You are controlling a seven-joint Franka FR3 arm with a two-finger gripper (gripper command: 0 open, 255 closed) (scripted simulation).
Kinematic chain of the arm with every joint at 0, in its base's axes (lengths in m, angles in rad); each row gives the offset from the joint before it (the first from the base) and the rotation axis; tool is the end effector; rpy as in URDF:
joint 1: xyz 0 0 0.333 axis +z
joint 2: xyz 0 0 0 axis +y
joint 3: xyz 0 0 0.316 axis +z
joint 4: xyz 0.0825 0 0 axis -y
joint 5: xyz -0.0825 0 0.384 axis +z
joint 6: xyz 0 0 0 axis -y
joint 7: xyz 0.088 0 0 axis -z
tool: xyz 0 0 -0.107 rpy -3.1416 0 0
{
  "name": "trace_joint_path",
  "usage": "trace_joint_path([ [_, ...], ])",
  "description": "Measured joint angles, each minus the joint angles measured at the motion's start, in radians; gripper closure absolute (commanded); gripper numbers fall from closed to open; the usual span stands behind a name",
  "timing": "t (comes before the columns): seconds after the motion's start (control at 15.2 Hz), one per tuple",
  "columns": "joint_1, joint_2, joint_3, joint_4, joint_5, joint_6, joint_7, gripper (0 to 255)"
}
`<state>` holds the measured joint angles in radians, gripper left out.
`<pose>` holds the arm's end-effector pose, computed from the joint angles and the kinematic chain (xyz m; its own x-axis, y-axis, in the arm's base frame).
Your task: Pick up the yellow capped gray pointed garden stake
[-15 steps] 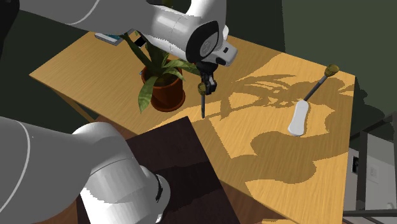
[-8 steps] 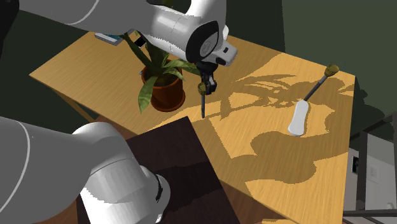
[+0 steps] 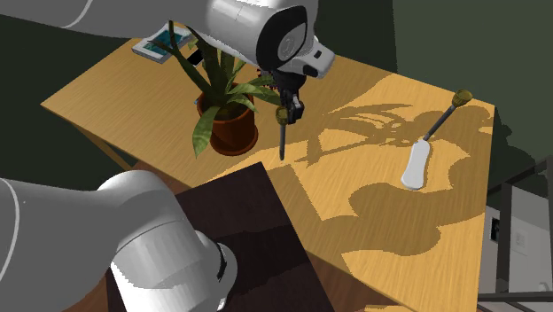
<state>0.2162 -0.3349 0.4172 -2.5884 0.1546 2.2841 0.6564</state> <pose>0.3362 0.2459 0.3643 0.9895 -0.1436 0.0186 -0.1437 -0.9896 0.0057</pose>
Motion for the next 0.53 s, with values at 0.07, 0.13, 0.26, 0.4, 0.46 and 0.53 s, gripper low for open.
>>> trace_joint_path([
  [0.07, 0.002, -0.012, -0.002, 0.006, 0.003, -0.018, -0.001, 255],
  [0.13, 0.005, -0.026, -0.005, 0.013, 0.006, -0.038, -0.003, 255],
  [0.26, 0.005, -0.039, -0.01, 0.026, 0.007, -0.064, -0.006, 255],
  [0.4, 0.006, -0.055, -0.016, 0.044, 0.008, -0.098, -0.009, 255],
  [0.46, 0.006, -0.061, -0.019, 0.056, 0.007, -0.115, -0.01, 255],
  [0.53, 0.006, -0.065, -0.02, 0.058, 0.008, -0.122, -0.01, 255],
])
